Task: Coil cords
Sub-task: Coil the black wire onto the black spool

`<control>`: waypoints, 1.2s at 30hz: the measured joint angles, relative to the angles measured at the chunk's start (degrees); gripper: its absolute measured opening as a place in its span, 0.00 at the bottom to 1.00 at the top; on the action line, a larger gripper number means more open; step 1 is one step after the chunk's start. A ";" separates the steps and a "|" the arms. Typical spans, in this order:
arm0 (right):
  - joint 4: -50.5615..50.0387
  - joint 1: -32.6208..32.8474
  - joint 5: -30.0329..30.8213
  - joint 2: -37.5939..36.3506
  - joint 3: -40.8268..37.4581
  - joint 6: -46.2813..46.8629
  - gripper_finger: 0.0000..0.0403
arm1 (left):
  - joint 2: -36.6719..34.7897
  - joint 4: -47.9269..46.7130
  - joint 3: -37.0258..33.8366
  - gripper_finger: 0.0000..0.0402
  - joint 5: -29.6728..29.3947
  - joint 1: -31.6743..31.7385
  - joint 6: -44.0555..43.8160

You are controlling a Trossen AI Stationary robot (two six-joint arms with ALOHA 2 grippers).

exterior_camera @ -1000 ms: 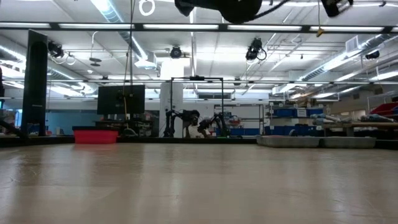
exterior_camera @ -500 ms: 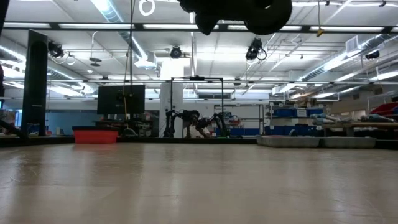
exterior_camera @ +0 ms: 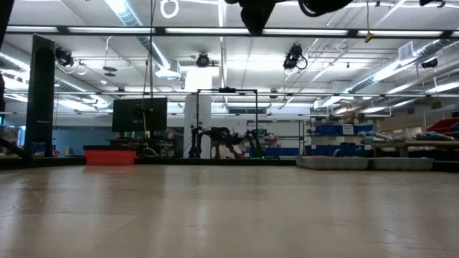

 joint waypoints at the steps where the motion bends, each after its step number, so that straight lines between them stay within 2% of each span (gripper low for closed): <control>1: 0.20 -0.49 -1.10 0.89 0.00 0.31 0.01 | 0.00 0.36 -0.02 0.00 0.26 -0.02 0.03; 9: 8.19 -3.88 -9.70 6.95 0.00 0.49 0.01 | -0.04 3.29 0.00 0.00 4.47 -0.02 0.50; 17: 10.00 -6.45 -15.20 12.57 -0.01 4.22 0.04 | -0.04 5.72 0.00 0.00 7.02 0.00 3.81; 21: 10.71 -6.48 -15.61 14.62 -0.02 6.49 0.06 | -0.05 6.18 0.01 0.00 7.05 0.00 5.73; 30: 5.29 -5.81 -16.16 14.47 -0.40 12.55 0.14 | -0.13 6.39 0.09 0.00 6.86 -0.02 7.80; 36: 5.17 -3.96 -14.79 14.64 -3.57 17.56 0.19 | -0.81 6.74 0.09 0.00 6.23 -0.04 8.39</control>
